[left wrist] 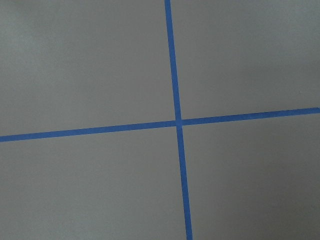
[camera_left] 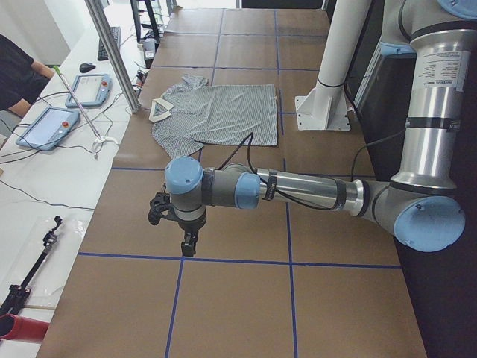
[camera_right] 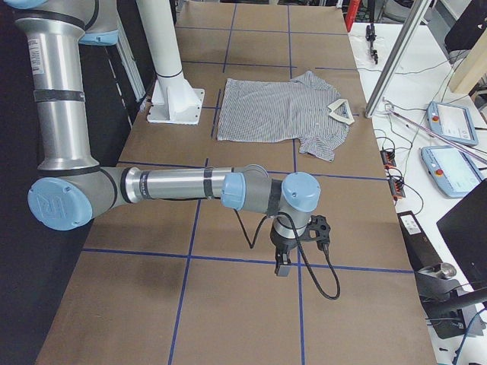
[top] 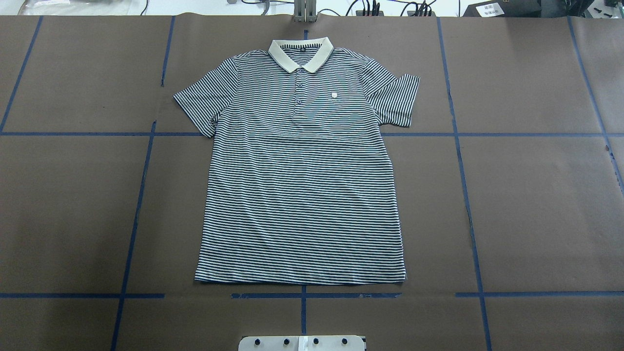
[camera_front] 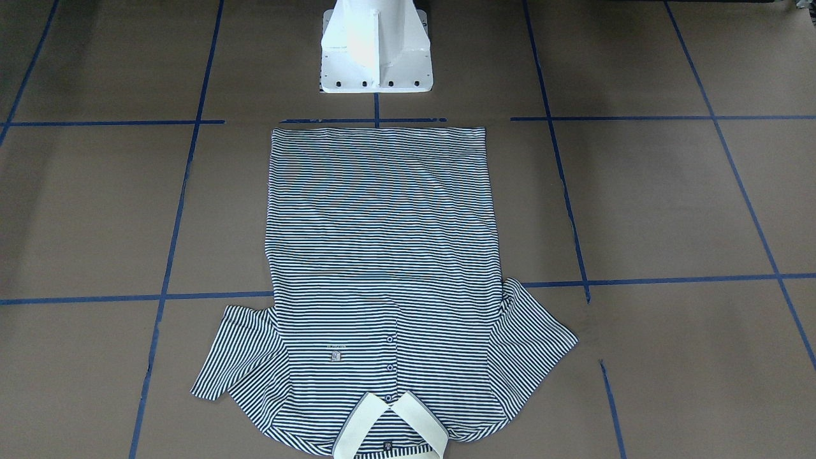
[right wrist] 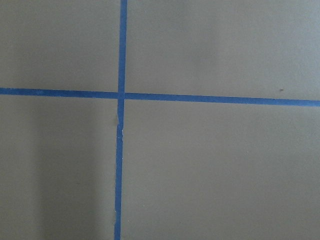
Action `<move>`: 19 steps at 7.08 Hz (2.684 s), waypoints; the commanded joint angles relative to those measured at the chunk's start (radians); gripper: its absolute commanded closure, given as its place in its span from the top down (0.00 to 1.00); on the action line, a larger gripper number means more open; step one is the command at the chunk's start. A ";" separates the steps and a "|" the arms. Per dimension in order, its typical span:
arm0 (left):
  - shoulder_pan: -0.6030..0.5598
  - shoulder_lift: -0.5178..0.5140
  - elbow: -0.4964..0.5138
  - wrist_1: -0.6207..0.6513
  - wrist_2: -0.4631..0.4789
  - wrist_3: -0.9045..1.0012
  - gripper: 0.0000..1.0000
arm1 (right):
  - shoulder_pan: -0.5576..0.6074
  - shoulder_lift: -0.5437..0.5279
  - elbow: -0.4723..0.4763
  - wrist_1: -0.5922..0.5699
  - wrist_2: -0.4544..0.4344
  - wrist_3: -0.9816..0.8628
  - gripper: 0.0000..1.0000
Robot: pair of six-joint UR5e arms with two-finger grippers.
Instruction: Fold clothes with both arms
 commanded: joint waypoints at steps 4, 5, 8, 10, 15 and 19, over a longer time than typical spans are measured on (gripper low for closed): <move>0.011 -0.076 -0.011 -0.077 -0.003 -0.001 1.00 | -0.105 0.078 0.005 0.049 0.059 0.047 1.00; 0.017 -0.102 -0.002 -0.100 -0.020 0.004 1.00 | -0.154 0.107 0.015 0.104 0.063 0.140 1.00; 0.166 -0.243 0.170 -0.442 -0.014 -0.138 1.00 | -0.604 0.488 -0.337 0.692 -0.005 0.865 1.00; 0.212 -0.269 0.167 -0.443 0.034 -0.219 1.00 | -0.627 0.481 -0.337 0.735 -0.044 0.928 1.00; 0.215 -0.274 0.160 -0.443 0.031 -0.228 1.00 | -0.624 0.491 -0.339 0.732 -0.048 0.928 1.00; 0.267 -0.320 0.160 -0.443 0.035 -0.352 1.00 | -0.637 0.684 -0.584 0.731 -0.166 0.925 1.00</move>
